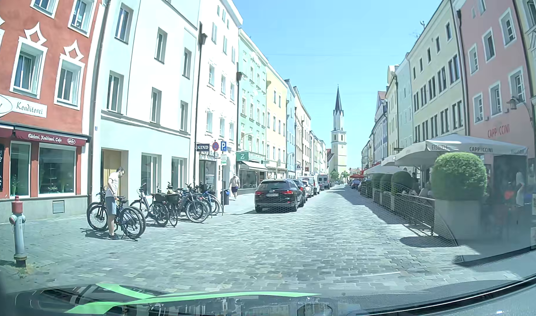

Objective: Follow the waypoints while adhering to traffic rules and regulations

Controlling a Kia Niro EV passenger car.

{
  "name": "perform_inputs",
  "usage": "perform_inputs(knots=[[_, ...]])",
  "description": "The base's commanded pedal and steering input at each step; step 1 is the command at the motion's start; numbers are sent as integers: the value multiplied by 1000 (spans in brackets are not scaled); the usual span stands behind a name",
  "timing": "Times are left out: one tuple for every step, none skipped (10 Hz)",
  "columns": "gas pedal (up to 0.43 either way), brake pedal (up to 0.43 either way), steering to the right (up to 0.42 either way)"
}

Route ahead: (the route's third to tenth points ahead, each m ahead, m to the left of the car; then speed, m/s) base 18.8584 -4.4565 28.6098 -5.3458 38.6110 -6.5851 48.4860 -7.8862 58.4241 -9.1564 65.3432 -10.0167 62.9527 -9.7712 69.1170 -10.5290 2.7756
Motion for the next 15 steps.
perform_inputs(knots=[[0, 0, -349], [0, 0, -351], [0, 0, -351], [0, 0, -344], [0, 0, -329], [0, 0, -298], [0, 0, -261], [0, 0, -238], [0, 43, -209], [0, 61, -184], [0, 61, -158], [0, 61, -125], [0, 67, -84], [0, 104, -52], [0, 110, -12]])
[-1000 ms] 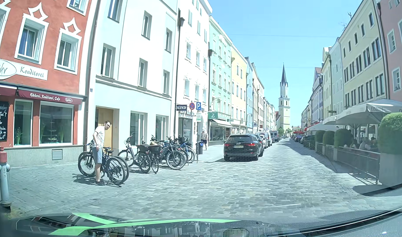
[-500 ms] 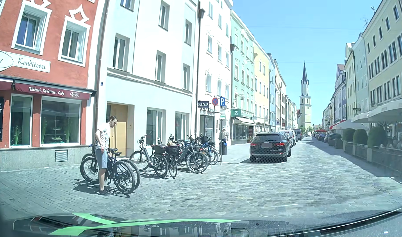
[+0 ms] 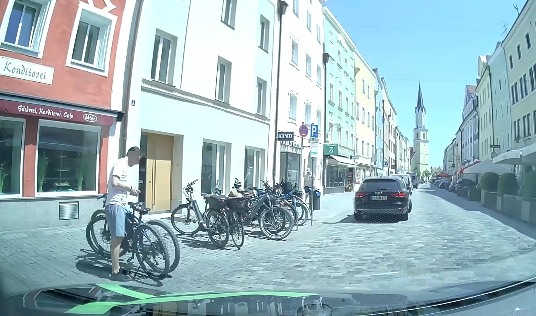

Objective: Follow the waypoints while adhering to traffic rules and regulations

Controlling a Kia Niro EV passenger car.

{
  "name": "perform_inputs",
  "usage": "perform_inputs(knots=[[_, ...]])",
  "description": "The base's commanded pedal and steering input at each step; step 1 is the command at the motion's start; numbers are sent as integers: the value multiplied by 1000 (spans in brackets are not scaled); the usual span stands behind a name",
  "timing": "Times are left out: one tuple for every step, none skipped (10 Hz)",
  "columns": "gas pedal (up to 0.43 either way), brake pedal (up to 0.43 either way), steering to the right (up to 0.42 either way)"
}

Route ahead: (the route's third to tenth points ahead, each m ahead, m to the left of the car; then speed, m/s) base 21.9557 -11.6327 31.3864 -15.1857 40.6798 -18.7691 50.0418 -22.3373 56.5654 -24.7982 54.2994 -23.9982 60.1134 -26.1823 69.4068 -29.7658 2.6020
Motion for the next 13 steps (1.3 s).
perform_inputs(knots=[[0, 104, 20], [0, 104, 48], [0, 110, 79], [0, 140, 107], [0, 140, 123], [0, 152, 138], [0, 171, 148], [0, 177, 164], [0, 165, 184], [0, 152, 198], [0, 140, 214], [0, 128, 231], [0, 146, 251]])
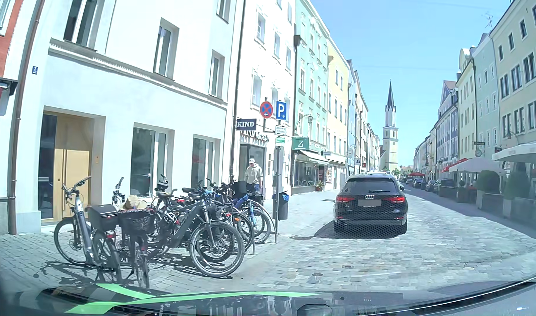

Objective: Follow the waypoints while adhering to traffic rules and regulations

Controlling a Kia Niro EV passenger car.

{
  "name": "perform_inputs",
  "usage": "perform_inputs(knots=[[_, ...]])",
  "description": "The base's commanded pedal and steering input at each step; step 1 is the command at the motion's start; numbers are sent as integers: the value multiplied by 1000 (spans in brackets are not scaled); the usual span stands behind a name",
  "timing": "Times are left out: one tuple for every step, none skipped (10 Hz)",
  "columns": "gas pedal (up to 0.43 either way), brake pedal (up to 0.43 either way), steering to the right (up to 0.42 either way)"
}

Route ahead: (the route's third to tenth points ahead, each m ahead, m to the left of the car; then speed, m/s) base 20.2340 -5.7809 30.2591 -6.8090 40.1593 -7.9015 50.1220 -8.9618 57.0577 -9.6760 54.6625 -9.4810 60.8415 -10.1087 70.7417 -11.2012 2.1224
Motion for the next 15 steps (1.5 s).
perform_inputs(knots=[[0, 152, 274], [0, 159, 285], [0, 159, 286], [0, 159, 286], [0, 159, 285], [0, 165, 283], [0, 171, 283], [0, 171, 282], [0, 177, 280], [0, 171, 277], [0, 165, 273], [0, 165, 265], [0, 165, 254], [0, 171, 245], [0, 165, 239]])
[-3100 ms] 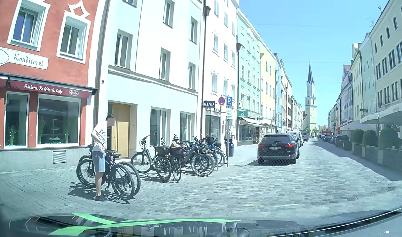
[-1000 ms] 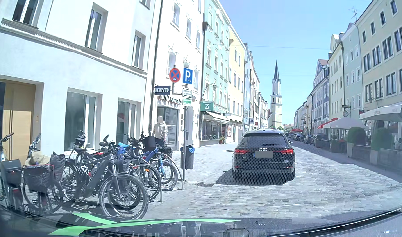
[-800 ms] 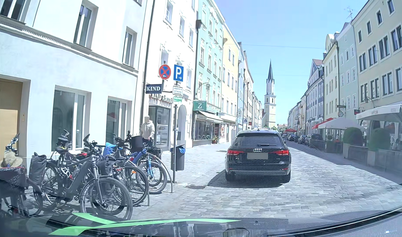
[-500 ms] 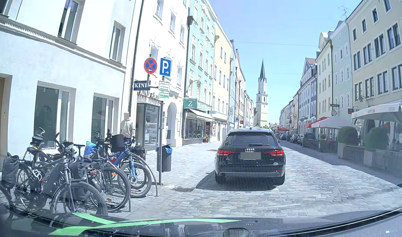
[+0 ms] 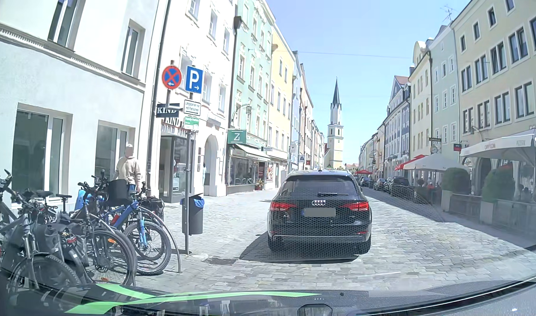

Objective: Follow the waypoints while adhering to traffic rules and regulations

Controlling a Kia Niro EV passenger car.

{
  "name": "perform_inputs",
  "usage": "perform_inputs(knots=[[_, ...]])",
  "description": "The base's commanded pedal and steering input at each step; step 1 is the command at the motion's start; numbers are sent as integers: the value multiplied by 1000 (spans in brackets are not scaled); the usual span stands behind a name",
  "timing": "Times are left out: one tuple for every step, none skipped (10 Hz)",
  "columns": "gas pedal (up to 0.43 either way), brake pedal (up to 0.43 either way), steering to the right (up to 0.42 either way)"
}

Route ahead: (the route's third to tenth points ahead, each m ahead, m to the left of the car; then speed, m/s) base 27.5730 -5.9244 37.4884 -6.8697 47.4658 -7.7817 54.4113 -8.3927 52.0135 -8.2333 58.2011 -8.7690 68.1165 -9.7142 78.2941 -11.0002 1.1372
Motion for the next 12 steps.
perform_inputs(knots=[[0, 159, 222], [0, 152, 199], [0, 140, 184], [0, 140, 173], [0, 152, 155], [0, 159, 141], [0, 171, 133], [0, 177, 131], [0, 171, 131], [0, 159, 128], [0, 165, 127], [0, 165, 127]])
